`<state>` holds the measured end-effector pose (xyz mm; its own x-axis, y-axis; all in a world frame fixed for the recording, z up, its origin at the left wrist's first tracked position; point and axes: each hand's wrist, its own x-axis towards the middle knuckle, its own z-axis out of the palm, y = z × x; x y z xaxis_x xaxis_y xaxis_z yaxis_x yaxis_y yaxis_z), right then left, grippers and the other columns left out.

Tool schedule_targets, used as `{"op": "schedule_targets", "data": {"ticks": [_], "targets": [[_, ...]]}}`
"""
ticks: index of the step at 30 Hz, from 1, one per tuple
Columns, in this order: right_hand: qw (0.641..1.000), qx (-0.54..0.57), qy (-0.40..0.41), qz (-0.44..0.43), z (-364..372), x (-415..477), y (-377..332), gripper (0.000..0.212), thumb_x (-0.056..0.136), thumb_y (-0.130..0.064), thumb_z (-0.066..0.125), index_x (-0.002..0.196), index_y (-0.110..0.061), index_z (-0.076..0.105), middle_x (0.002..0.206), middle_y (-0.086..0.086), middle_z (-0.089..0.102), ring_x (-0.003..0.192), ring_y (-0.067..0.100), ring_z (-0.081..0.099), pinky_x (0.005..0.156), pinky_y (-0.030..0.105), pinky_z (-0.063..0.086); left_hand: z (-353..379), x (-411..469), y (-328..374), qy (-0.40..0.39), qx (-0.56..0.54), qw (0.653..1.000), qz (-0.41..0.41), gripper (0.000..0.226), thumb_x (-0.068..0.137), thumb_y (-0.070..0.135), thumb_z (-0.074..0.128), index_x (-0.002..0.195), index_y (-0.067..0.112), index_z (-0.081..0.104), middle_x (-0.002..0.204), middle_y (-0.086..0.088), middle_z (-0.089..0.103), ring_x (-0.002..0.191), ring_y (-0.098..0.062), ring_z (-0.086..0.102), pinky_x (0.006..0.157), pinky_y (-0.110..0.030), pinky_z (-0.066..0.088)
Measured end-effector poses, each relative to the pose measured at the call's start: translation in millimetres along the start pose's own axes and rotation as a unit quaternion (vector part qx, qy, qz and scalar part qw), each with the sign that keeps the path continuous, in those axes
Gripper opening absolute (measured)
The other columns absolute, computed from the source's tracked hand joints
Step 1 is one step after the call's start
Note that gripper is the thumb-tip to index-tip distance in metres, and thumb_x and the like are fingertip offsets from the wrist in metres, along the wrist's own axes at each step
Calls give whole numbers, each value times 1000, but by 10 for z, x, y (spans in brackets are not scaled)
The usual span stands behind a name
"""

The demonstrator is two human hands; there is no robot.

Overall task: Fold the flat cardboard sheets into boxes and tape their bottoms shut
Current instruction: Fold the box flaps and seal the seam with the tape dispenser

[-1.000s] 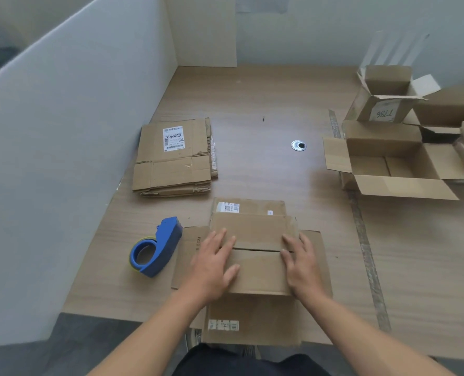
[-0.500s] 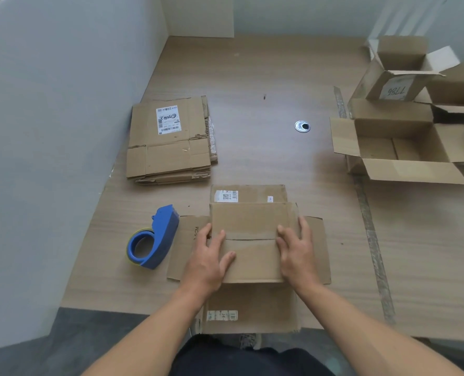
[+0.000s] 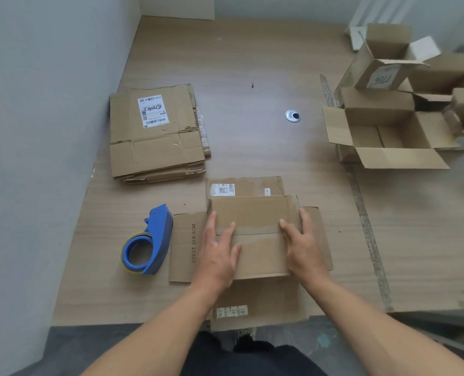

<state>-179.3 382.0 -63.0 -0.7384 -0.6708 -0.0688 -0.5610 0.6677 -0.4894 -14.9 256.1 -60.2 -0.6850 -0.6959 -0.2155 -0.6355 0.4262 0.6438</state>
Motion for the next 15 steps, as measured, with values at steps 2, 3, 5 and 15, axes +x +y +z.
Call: {"op": "schedule_targets", "data": {"ticks": [2, 3, 5, 15], "targets": [[994, -86, 21, -64, 82, -44, -60, 25, 93, -22, 63, 117, -15, 63, 154, 23, 31, 143, 43, 26, 110, 65, 30, -17, -8, 13, -3, -13, 1000, 1, 51, 102, 39, 46, 151, 28, 38, 163, 9, -14, 153, -18, 0, 120, -31, 9], [989, -111, 10, -97, 127, -83, -137, 31, 94, -32, 59, 120, -16, 61, 155, 22, 31, 144, 41, 25, 112, 63, 28, -26, -8, 21, -4, -19, 1000, 3, 50, 103, 38, 46, 151, 28, 38, 164, 8, -13, 153, -18, 3, 120, -30, 11], [983, -117, -51, -132, 223, -205, -306, 53, 95, -53, 35, 138, -26, 51, 161, 11, 24, 149, 30, 17, 119, 53, 16, -49, -8, 7, -4, -27, 1000, 15, 50, 102, 35, 47, 151, 26, 39, 165, 4, -8, 151, -19, 12, 120, -31, 17], [990, -87, -63, -89, 295, -231, -398, 62, 94, -62, 21, 145, -36, 45, 160, -3, 27, 148, 15, 10, 119, 39, 0, -876, 20, -668, 134, 2, 990, 36, 52, 91, 40, 49, 137, 15, 53, 129, -3, 56, 120, -23, 48, 102, -30, 33]]}}
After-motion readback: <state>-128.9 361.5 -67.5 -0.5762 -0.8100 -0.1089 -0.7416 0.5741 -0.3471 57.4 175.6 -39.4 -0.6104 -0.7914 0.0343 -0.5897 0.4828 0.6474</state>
